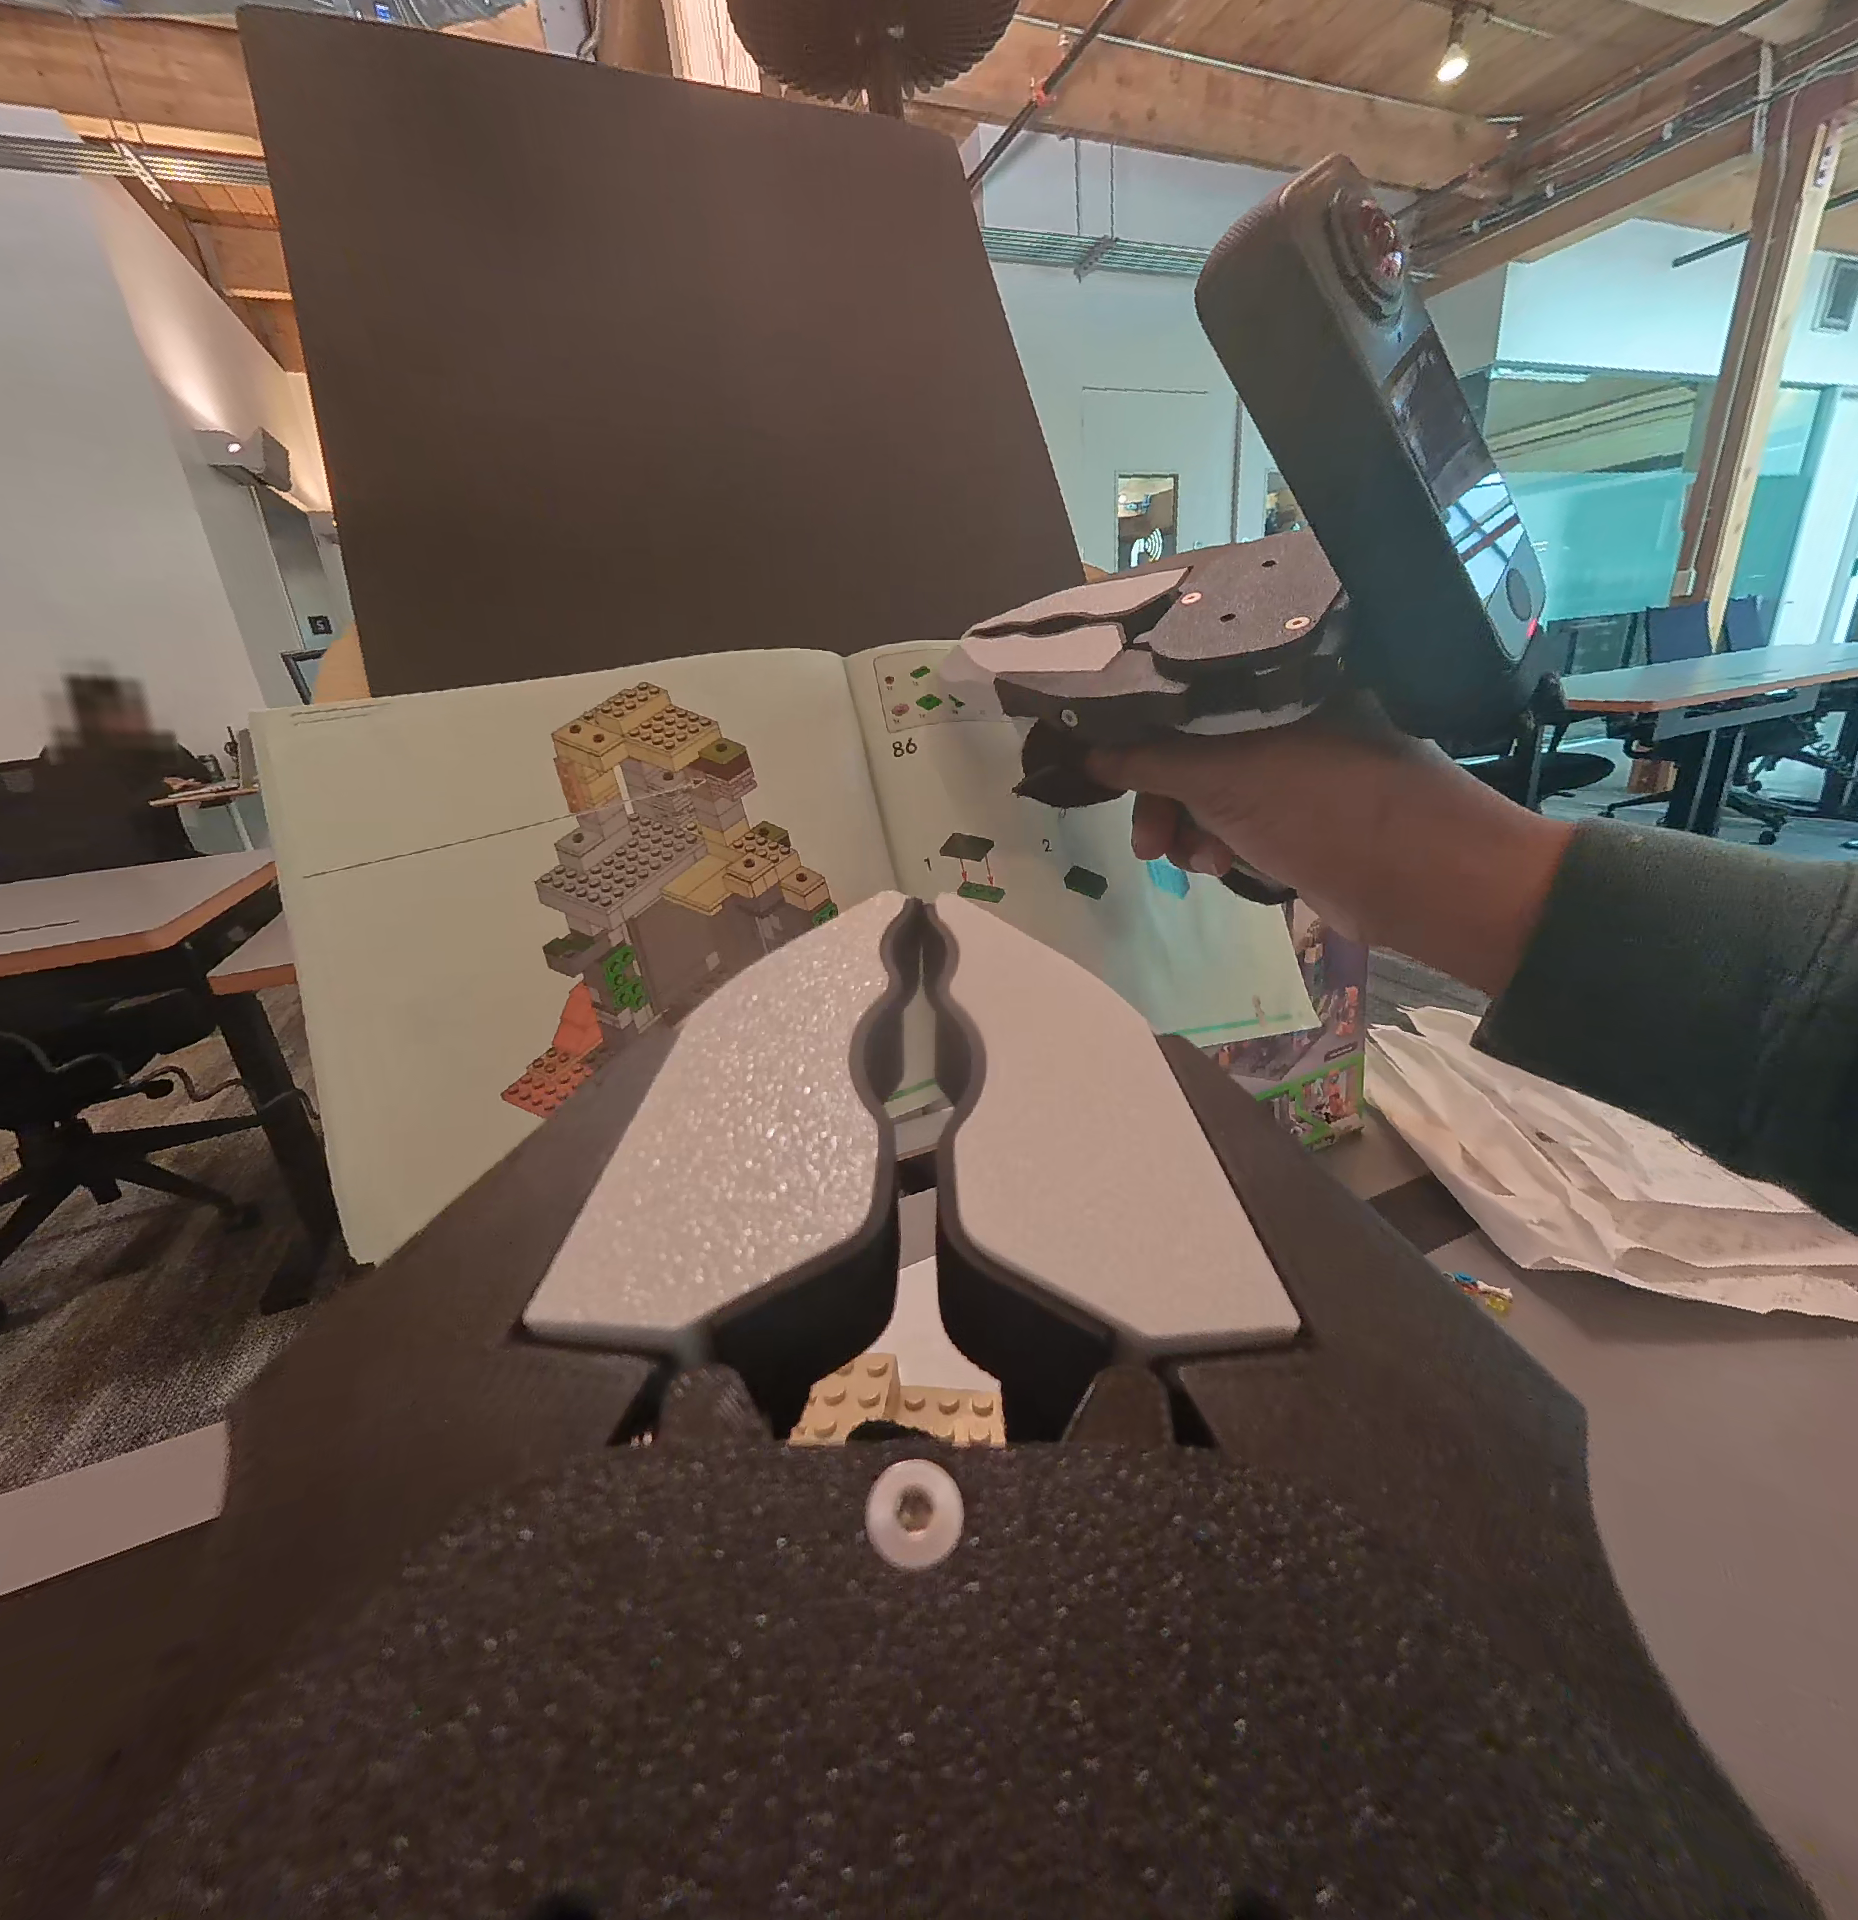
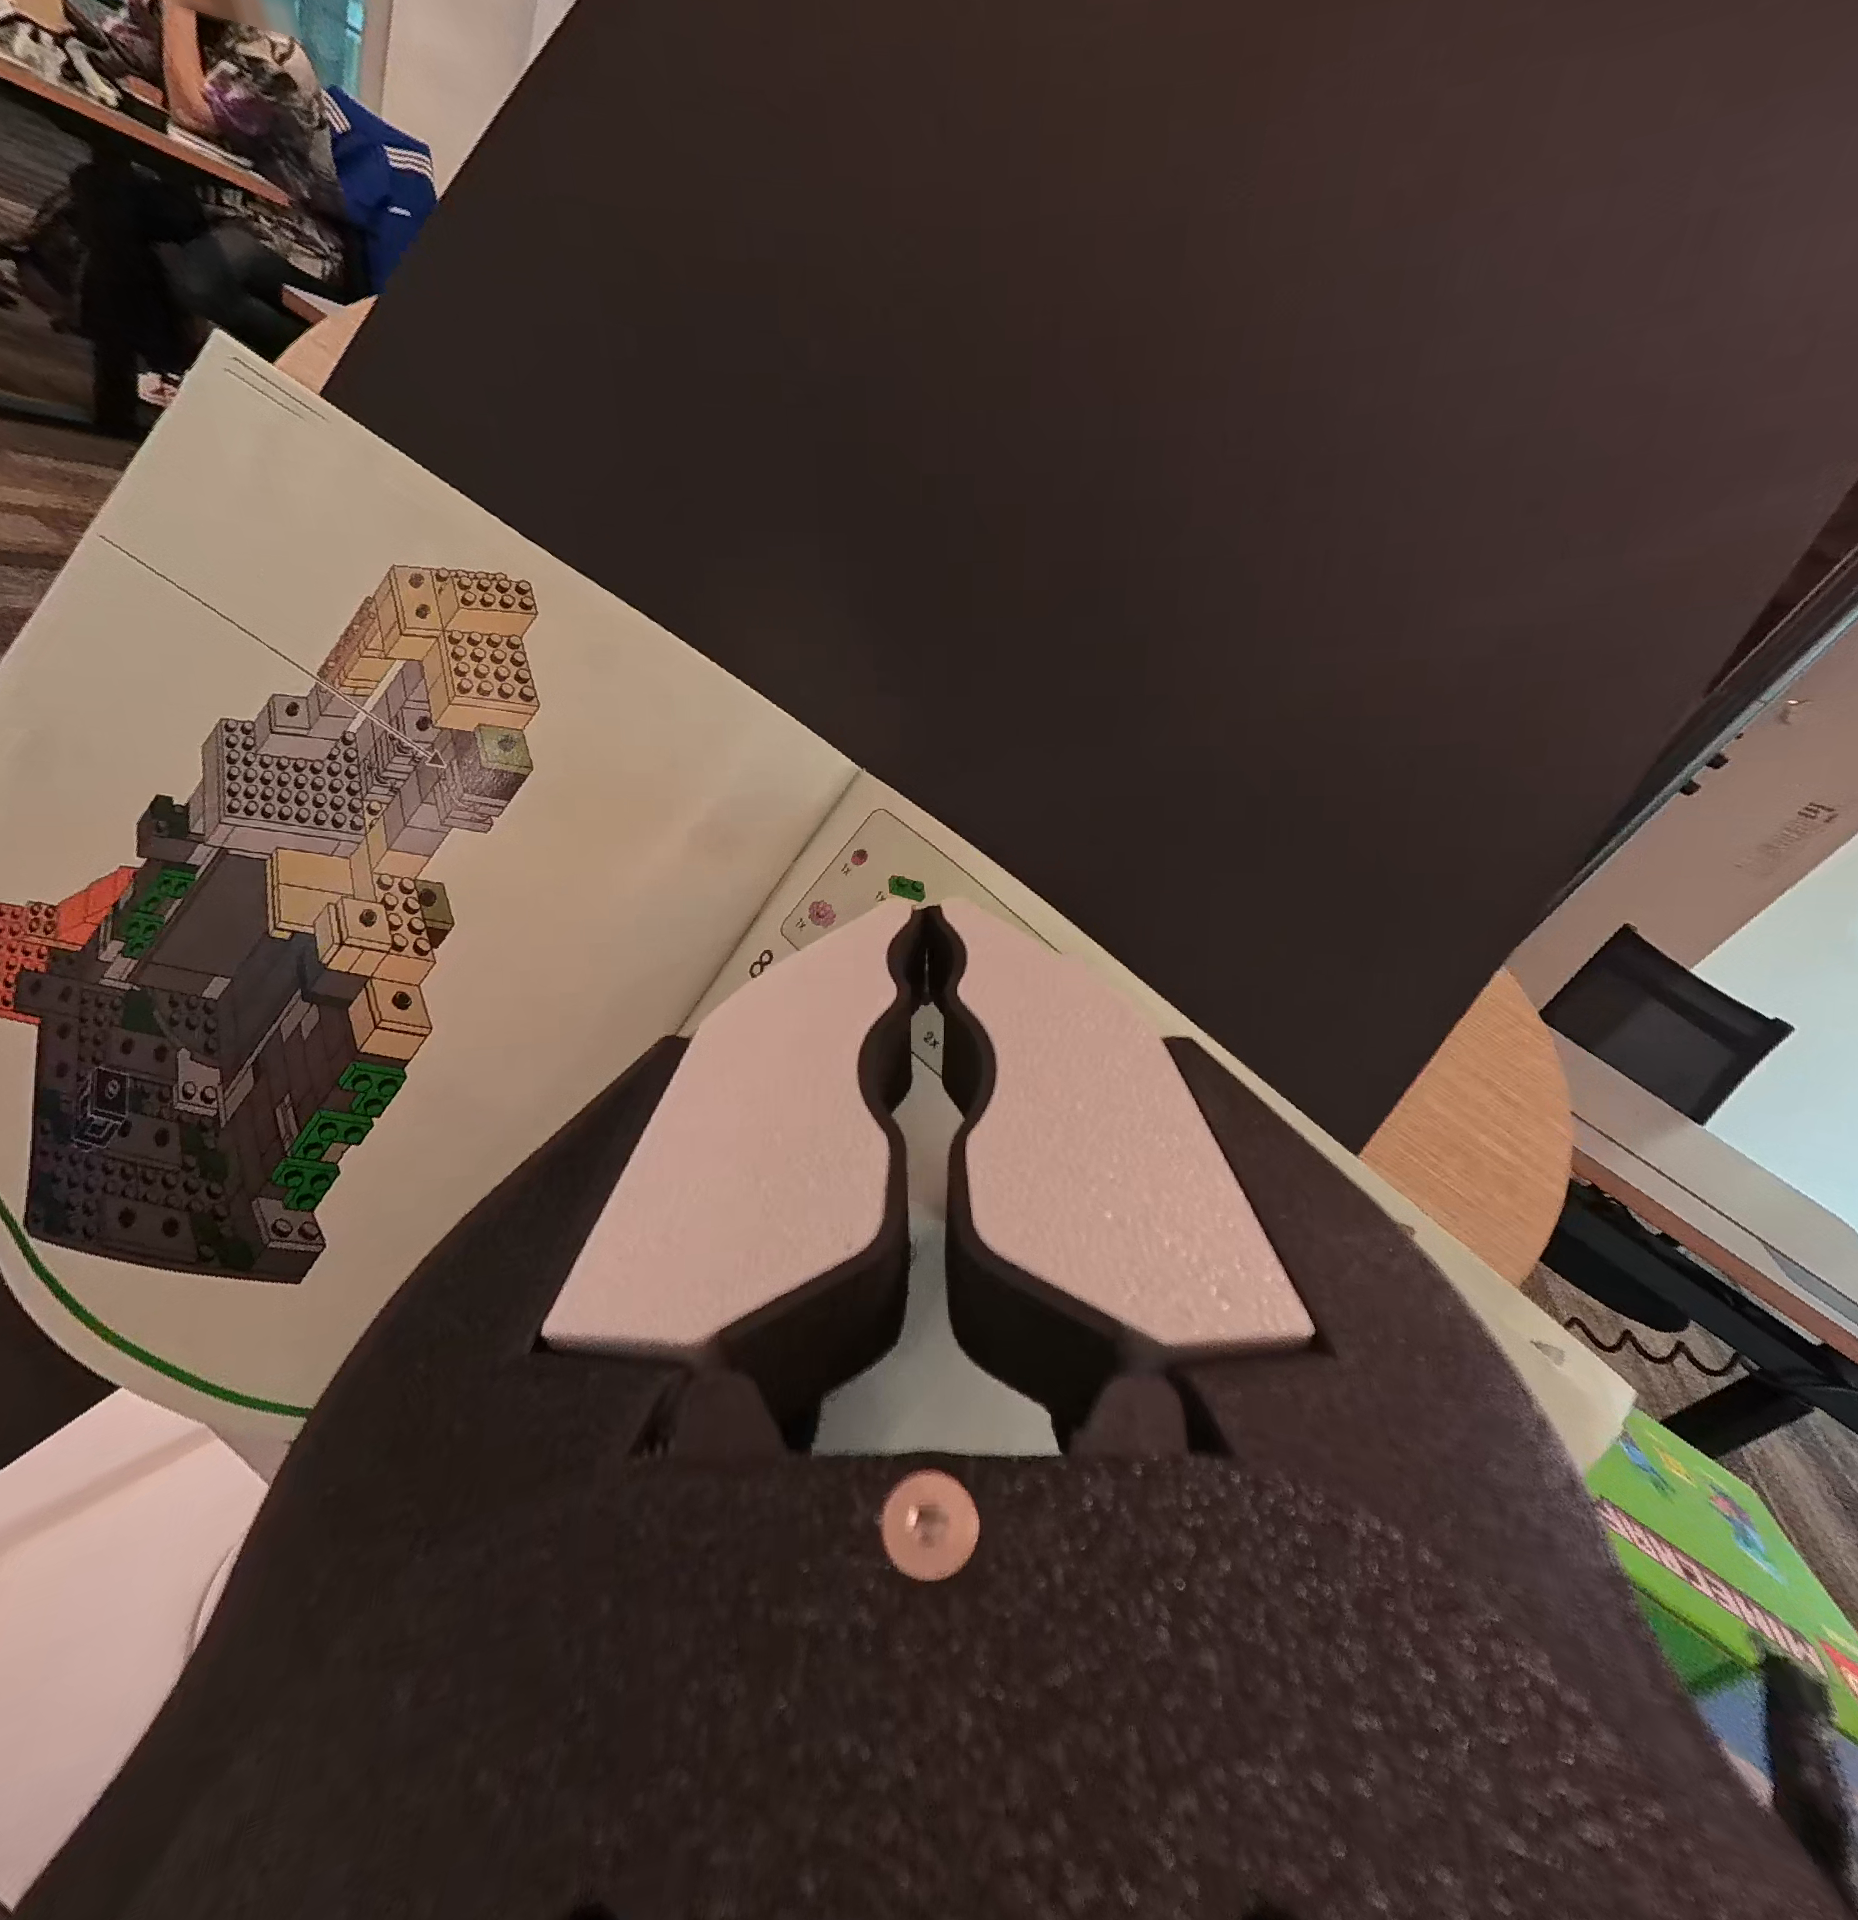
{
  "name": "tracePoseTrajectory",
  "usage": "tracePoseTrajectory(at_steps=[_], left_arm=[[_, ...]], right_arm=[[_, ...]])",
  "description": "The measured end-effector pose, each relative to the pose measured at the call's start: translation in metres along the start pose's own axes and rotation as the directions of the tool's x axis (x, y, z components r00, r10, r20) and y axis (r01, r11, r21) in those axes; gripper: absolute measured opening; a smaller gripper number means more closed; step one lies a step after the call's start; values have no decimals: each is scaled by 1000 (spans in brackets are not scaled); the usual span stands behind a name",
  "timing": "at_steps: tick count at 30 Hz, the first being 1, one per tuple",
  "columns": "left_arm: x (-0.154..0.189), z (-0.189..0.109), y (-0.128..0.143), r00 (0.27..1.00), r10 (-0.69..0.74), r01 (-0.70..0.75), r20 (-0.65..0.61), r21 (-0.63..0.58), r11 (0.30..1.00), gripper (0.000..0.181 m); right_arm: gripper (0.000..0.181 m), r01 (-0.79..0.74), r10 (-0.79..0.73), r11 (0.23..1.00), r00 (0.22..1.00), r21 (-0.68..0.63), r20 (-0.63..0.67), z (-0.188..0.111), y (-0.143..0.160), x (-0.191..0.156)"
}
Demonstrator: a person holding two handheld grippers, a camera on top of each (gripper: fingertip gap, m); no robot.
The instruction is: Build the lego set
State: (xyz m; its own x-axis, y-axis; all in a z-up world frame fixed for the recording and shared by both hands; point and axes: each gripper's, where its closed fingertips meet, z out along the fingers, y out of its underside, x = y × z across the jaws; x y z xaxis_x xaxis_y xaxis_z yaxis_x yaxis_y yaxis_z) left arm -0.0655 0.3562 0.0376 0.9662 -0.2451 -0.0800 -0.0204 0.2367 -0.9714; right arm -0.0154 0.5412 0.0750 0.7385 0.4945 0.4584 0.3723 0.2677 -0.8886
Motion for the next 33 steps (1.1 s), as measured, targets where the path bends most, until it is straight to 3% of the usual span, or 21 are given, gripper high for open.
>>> tracePoseTrajectory(at_steps=[23,33], left_arm=[[6,4,6,1000,18,-18,-8,-17,1000,0],[6,4,7,1000,18,-18,-9,-19,1000,0]], right_arm=[[0,-4,3,1000,999,21,43,-18,8,-17],[0,-1,0,1000,1000,17,13,-25,13,0]])
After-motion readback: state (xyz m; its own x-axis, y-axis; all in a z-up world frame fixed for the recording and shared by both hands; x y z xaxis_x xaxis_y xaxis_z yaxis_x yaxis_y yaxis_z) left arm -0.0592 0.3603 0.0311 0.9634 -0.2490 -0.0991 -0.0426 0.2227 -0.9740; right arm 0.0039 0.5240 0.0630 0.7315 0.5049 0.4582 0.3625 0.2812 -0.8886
